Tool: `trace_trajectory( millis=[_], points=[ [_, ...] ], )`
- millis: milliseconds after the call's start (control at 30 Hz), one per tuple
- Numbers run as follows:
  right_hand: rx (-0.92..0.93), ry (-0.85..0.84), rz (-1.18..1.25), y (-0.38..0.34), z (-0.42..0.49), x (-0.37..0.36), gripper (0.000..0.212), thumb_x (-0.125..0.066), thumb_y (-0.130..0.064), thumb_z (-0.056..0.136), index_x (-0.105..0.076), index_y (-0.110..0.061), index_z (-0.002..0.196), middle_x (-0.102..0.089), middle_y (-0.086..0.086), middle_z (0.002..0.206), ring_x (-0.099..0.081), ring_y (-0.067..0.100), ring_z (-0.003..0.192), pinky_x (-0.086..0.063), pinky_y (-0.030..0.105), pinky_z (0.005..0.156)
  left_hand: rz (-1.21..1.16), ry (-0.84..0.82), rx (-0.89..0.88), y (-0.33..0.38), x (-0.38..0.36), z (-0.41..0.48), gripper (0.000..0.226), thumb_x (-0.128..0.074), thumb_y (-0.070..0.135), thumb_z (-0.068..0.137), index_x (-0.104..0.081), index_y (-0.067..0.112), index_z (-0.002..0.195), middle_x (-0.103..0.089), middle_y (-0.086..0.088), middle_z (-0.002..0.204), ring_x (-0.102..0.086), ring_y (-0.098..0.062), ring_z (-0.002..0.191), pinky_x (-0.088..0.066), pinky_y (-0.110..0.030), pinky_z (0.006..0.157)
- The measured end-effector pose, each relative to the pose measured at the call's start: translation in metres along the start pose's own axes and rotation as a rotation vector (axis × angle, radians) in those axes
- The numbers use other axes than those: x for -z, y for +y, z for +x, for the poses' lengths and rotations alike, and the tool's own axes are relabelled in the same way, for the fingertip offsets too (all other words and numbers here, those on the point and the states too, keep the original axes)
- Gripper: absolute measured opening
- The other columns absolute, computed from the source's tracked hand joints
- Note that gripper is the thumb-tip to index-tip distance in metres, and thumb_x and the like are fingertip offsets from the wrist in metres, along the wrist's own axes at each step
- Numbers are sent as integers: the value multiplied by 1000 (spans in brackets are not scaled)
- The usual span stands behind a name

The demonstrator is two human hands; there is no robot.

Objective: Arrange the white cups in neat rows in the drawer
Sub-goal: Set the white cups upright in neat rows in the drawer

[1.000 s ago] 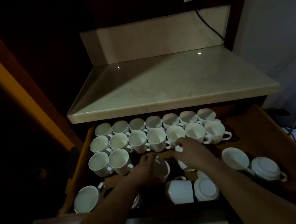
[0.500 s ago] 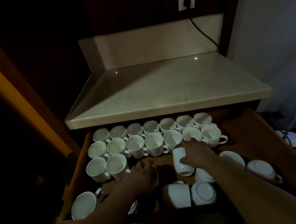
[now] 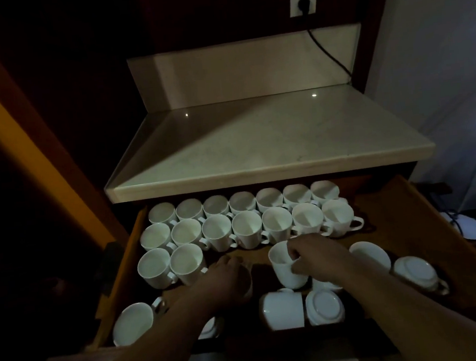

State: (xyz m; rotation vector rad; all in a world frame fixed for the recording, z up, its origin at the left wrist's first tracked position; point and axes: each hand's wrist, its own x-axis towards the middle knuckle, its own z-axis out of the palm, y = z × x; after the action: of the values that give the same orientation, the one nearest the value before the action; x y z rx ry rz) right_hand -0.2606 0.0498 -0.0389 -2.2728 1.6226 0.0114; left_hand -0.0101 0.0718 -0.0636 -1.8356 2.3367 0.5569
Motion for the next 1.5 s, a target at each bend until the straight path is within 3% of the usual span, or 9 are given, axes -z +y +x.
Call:
trace_trajectory(
  millis=[167,367,467,667,767,967,1100,1300,1500],
  points=[
    [33,-8,-258,2,-11,-10,18,-70,-28,85,-52,-29,86,-64,-3,95,-62,15,80,-59,38,71,13,46,-15,-2,-1,-3,63,-58,57,88,-45,22,139,-50,-8,133,-57,-31,118,-47,-37,95],
    [32,-45,-170,0,-17,10,32,-70,-42,85,-61,-27,112,-64,-5,116,-62,15,96,-55,34,79,166,37,-38,13,9,-15,67,-54,58,91,-40,20,144,-45,-11,140,-46,-36,127,-37,-40,102],
    [41,-22,-157,0,-13,14,41,-73,-38,83,-51,-25,115,-51,-2,127,-53,16,93,-46,29,68,207,46,-9,24,21,-20,64,-55,51,95,-41,15,146,-45,-15,142,-44,-37,128,-34,-39,106],
    [142,-166,-220,7,-7,3,107,-78,-33,81,-4,-52,156,-15,-10,168,-42,28,142,-53,46,98,57,2,9,11,16,-13,79,-65,58,80,-38,25,146,-46,-11,140,-51,-33,125,-44,-41,101],
    [137,-125,-229,6,-3,0,99,-75,-24,84,-14,-50,156,-27,-5,164,-48,25,137,-54,43,97,58,-1,-49,2,20,-9,85,-62,59,74,-38,21,146,-45,-10,145,-48,-34,130,-42,-44,106],
    [-30,-45,-87,-13,7,-8,98,-80,-46,72,-29,-26,153,-47,8,141,-58,27,118,-46,32,75,183,101,-240,-12,21,-8,79,-35,64,78,-50,20,142,-48,-9,147,-42,-34,133,-30,-38,111],
    [-99,-84,-24,-23,11,-10,99,-84,-51,66,-36,-18,147,-49,11,138,-60,28,115,-56,37,83,219,119,-338,-18,22,3,49,-52,30,99,-46,23,147,-44,-4,152,-42,-27,137,-31,-34,110],
    [-143,-73,-6,-21,11,-14,75,-87,-40,68,-48,-16,127,-64,6,123,-66,23,104,-56,35,77,269,127,-378,-40,11,25,54,-36,27,96,-39,30,149,-41,2,156,-33,-26,145,-34,-44,115],
    [-223,7,96,-41,19,-20,69,-86,-39,71,-52,-9,122,-63,10,119,-65,25,103,-46,30,71,207,216,-385,-44,13,19,72,-54,6,86,-38,31,151,-39,-2,156,-35,-31,143,-44,-40,107]
  ],
)
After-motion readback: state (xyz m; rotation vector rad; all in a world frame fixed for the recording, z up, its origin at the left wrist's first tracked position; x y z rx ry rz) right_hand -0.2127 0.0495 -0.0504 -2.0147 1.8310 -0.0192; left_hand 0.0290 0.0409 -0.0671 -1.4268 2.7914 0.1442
